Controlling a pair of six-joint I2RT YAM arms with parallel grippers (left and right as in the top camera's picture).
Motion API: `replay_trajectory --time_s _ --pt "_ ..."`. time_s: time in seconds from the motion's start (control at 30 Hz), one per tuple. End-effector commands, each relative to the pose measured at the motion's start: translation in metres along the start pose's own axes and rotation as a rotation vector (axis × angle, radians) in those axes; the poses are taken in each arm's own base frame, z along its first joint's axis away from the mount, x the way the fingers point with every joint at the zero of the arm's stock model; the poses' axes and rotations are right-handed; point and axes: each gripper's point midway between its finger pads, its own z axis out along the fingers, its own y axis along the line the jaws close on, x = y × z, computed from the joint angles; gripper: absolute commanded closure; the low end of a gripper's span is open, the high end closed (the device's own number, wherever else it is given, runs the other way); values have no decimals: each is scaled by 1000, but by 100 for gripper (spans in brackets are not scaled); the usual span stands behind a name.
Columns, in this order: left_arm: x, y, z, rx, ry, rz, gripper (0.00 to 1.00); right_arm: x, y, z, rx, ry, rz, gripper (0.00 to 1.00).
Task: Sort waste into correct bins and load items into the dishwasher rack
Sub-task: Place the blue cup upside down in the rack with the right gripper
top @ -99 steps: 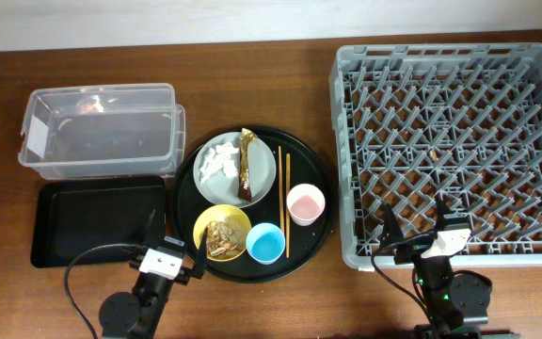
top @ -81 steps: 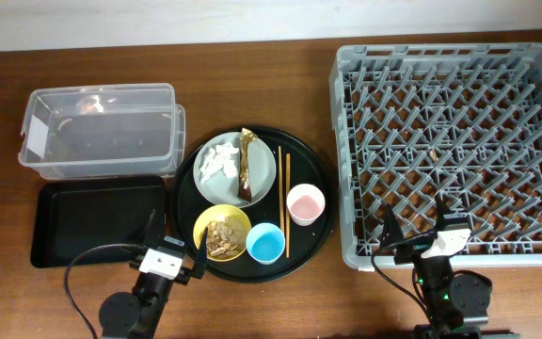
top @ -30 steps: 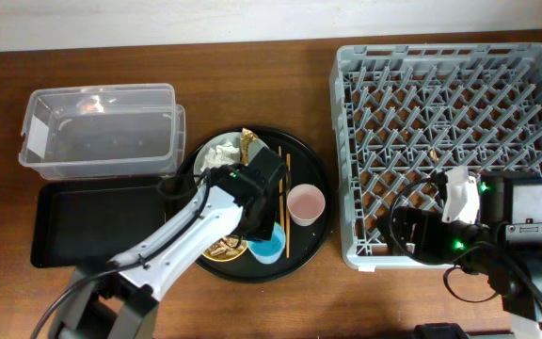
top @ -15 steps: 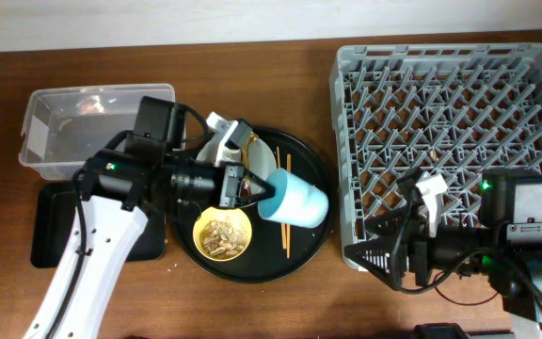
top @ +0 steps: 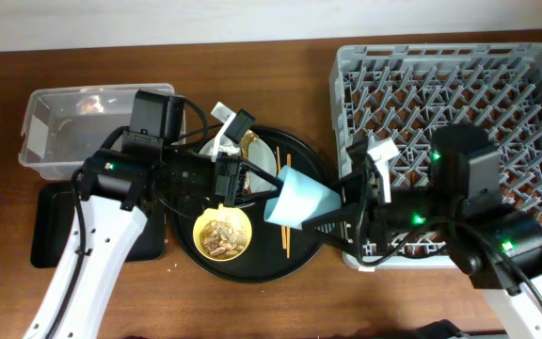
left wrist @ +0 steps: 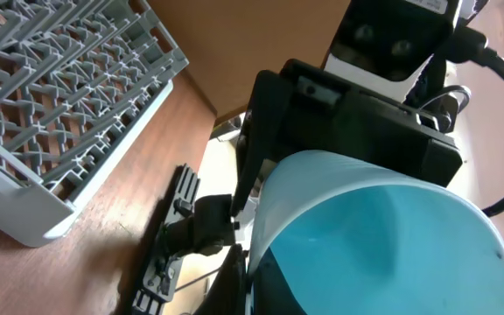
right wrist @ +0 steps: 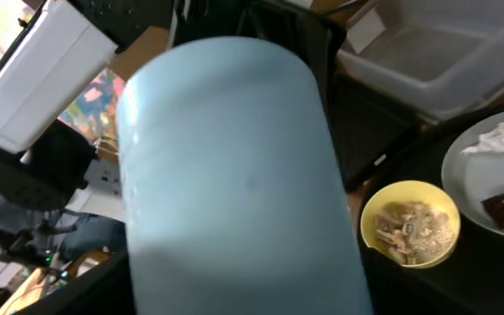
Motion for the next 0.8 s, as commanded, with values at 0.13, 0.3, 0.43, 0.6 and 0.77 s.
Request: replay_trajectory --time_s 0.13,0.3,0.43,0.6,0.77 --pt "0 -13 -1 34 1 43 86 -5 -2 -8 59 -36 -20 43" --pt "9 38 -7 -259 6 -49 38 23 -60 -82 532 -154 227 43" --pt "22 71 -20 -468 30 -115 36 105 -132 -182 1219 -71 623 43" --pt "27 78 -24 -517 41 -136 34 133 -196 -195 1315 136 868 42" --pt "32 84 -27 -561 53 -152 31 154 -260 -182 1278 261 1028 26"
